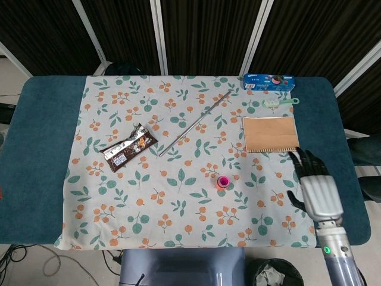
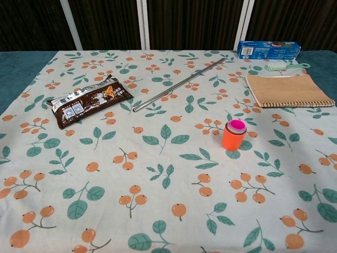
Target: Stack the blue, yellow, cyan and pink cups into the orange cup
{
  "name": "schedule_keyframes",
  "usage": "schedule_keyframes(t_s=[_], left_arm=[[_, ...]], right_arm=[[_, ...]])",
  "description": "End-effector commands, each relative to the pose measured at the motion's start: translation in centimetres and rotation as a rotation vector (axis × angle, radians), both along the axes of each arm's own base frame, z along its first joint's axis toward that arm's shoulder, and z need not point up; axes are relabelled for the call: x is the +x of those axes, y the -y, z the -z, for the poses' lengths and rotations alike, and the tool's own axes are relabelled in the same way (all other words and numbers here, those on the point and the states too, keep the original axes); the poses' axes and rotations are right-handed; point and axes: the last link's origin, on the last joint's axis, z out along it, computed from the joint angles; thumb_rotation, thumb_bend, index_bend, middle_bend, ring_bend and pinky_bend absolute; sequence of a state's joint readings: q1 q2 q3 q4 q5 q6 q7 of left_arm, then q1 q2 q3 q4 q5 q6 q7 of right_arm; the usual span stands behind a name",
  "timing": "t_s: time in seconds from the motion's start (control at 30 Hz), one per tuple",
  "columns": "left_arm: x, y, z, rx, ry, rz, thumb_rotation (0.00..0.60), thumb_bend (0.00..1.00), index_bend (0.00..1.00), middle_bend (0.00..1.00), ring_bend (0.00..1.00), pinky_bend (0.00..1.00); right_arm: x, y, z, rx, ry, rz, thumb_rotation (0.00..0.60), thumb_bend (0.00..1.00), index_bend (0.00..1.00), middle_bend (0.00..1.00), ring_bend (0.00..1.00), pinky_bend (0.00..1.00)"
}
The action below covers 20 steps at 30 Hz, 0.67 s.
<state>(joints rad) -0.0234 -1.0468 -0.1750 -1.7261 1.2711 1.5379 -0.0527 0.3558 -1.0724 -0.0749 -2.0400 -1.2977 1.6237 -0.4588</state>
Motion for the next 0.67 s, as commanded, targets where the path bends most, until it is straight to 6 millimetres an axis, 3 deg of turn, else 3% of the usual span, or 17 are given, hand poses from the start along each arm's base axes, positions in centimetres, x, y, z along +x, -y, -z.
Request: schedule_keyframes(t_s=[0.03, 0.13, 0.27, 0.67], left_arm=[[-0.1, 0.0, 0.0, 0.0, 0.003, -0.006, 0.6, 0.39, 0.14, 0.03, 0.01, 0.12], [-0.1, 0.0, 0.0, 0.0, -0.001, -0.009, 0.6, 0.39, 0.14, 0.03, 0.01, 0.12], [-0.2, 0.1, 0.0, -0.001, -0.002, -0.018, 0.6, 0.39, 0.14, 0.03, 0.01, 0.12], [-0.6, -0.2, -0.3, -0.002, -0.025, -0.034, 0.6, 0.39, 0.14, 0.03, 0.01, 0.12]], right_arm=[[-4.6, -5.0, -0.7, -0.071, -0.018, 0.052, 0.6, 0.35, 0.0, 0.0, 0.02, 0.14], [-6.4, -6.7, -0.4, -0.095, -0.028, 0.074, 0.6, 0.35, 0.0, 0.0, 0.02, 0.14], [-7.5, -7.4, -0.5, -0.128, -0.021, 0.082, 0.6, 0.35, 0.0, 0.0, 0.02, 0.14], [-7.5, -7.9, -0.9, -0.158, -0.026, 0.056, 0.6, 0.35, 0.0, 0.0, 0.02, 0.14]])
